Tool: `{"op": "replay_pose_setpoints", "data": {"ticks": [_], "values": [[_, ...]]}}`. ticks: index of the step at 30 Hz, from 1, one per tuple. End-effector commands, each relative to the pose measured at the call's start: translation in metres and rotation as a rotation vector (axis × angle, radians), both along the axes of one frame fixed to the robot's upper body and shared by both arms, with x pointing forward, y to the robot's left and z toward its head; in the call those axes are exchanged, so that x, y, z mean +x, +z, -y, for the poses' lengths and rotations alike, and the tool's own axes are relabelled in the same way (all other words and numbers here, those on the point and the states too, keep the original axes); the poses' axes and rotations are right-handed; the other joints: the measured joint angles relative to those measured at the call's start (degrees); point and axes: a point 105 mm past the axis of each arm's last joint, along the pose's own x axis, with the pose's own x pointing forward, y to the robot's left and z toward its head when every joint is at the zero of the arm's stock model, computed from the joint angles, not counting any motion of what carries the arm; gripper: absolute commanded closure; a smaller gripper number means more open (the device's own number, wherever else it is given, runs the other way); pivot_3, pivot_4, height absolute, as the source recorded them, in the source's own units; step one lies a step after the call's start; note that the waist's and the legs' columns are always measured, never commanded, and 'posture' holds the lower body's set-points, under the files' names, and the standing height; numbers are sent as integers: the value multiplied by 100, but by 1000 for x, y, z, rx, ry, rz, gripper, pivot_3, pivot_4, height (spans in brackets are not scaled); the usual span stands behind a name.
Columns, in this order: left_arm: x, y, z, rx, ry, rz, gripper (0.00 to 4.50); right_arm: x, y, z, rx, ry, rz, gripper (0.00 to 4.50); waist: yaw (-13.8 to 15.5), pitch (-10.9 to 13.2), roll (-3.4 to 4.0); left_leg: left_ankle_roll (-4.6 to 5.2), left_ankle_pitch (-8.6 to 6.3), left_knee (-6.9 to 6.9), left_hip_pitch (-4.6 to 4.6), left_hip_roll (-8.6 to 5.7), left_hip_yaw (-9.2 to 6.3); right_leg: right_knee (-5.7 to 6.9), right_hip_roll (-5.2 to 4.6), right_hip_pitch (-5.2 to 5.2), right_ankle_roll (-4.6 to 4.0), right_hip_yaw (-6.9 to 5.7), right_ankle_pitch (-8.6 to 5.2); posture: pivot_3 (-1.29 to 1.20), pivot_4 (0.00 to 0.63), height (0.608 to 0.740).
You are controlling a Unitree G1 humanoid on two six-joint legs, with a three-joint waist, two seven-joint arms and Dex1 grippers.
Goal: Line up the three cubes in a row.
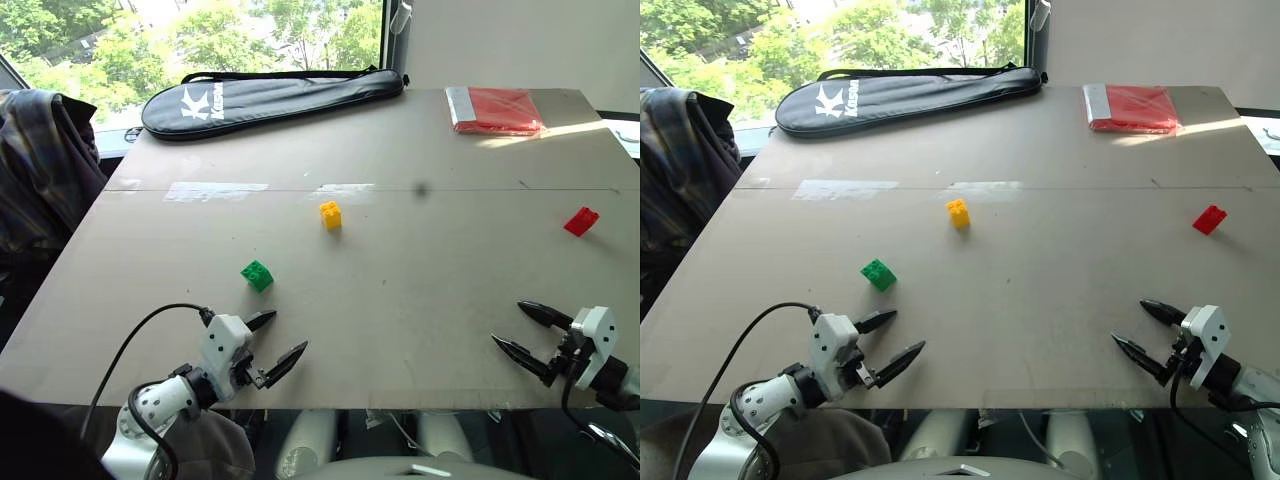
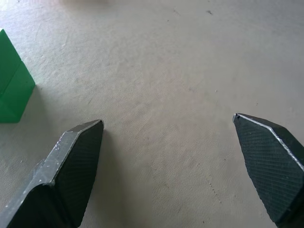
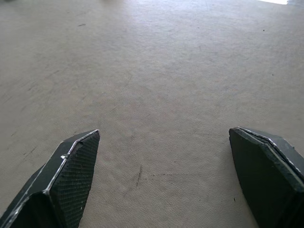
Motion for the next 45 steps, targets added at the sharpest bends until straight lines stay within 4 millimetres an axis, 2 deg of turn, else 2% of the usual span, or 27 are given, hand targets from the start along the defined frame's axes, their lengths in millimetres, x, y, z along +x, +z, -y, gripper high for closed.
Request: {"op": "replay_pose_setpoints", "data": {"ticks": [1,7,14,17,21,25,29,32,35,39,45], "values": [[-4,5,10,-18,-52,-10,30,2,12,8,0,-38,57,0,-1,1,-2,0,0,0,0,0,1,0,0,0,-1,0,0,0,150,694],[-1,14,17,-30,-79,-2,30,5,22,21,3,-84,86,0,-19,6,-9,0,0,0,-1,-1,1,0,0,-1,-1,2,0,0,150,694],[0,12,18,-8,-74,-1,30,6,18,28,-10,-92,63,0,-21,10,-14,0,0,0,-1,-1,1,0,1,-1,-2,3,1,0,150,694],[-2,17,21,-6,-107,15,30,16,20,42,18,-219,58,0,-21,10,-14,0,0,0,-1,-1,2,0,1,-1,-3,4,1,0,150,694],[-3,35,31,-17,-200,49,30,27,29,62,48,-368,81,0,-22,11,-15,0,0,0,-1,-1,3,0,1,-2,-3,12,2,0,150,694],[1,68,51,-38,-342,93,30,53,40,84,7,-567,102,0,-23,11,-15,-1,2,2,-1,-1,4,3,4,-3,-19,6,12,0,150,694],[11,100,66,-59,-429,144,30,84,55,86,26,-711,141,0,-44,11,-15,-5,6,2,-1,-3,15,11,29,-10,-27,6,17,0,150,694],[21,117,71,-38,-455,185,30,101,60,90,38,-849,165,0,-46,13,-17,-8,8,0,-3,-3,18,14,39,-17,-27,15,20,0,150,694],[29,131,75,-16,-472,219,30,120,69,89,73,-945,204,0,-45,13,-17,-27,19,-3,-9,-4,21,13,46,-23,-21,23,25,0,150,694],[35,147,82,3,-498,259,30,145,74,99,124,-1119,195,0,-67,26,-27,-38,26,-2,-12,-5,35,13,52,-30,-23,41,25,0,150,694],[39,158,85,16,-496,284,30,160,69,109,128,-1230,174,0,-75,27,-29,-39,27,-3,-12,-4,38,13,56,-30,-13,42,31,0,150,694]]}}
